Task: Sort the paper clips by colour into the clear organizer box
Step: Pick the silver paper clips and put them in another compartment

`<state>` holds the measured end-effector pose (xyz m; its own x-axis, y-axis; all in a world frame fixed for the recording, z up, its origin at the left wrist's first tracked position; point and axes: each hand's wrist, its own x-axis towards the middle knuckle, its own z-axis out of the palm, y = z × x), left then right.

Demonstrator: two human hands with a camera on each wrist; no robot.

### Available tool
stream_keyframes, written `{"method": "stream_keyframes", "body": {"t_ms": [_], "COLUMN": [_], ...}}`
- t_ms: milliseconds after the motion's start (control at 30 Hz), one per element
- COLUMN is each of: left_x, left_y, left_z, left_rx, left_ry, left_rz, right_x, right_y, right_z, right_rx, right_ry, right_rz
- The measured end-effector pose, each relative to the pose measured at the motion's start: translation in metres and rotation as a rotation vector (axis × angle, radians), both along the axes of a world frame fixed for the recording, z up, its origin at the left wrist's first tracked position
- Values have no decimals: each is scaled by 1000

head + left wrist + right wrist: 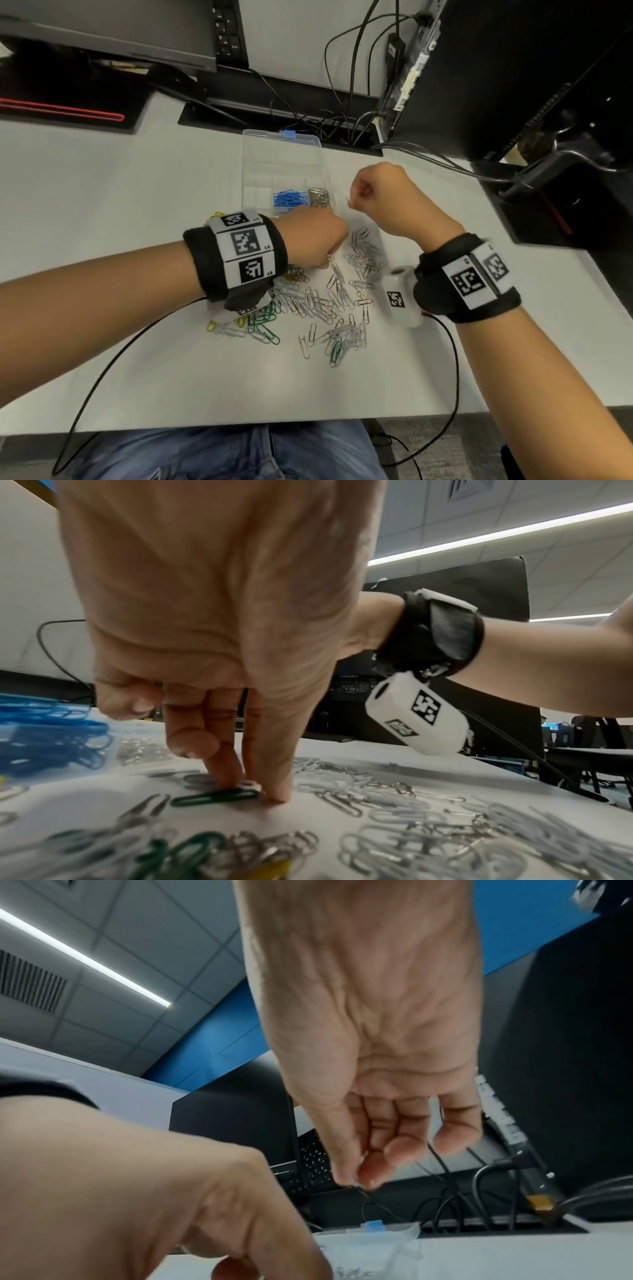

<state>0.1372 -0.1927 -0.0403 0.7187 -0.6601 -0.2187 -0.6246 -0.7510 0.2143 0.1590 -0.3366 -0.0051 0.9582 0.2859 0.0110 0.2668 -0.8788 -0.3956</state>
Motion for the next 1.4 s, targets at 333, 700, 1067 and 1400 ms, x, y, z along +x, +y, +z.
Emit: {"method": "stream_keyframes", "body": {"t_ms": [333, 700, 1067, 1400], "left_x": [7, 10, 23, 43], "left_y": [24, 10, 17, 19], "left_z": [-5, -5, 8, 20], "left_rx": [-25, -13, -191, -320], "left_ry": [-12, 58, -20, -198], "left_rz": [23, -14, 99, 269], "right_x": [14, -21, -14, 2], "right_y": [-1, -16, -10, 10], "right_z": [-15, -25, -20, -31], "right_rx": [-30, -153, -116, -252], "right_ry": [111, 356, 214, 293], "right_rz": [-17, 69, 99, 77]}}
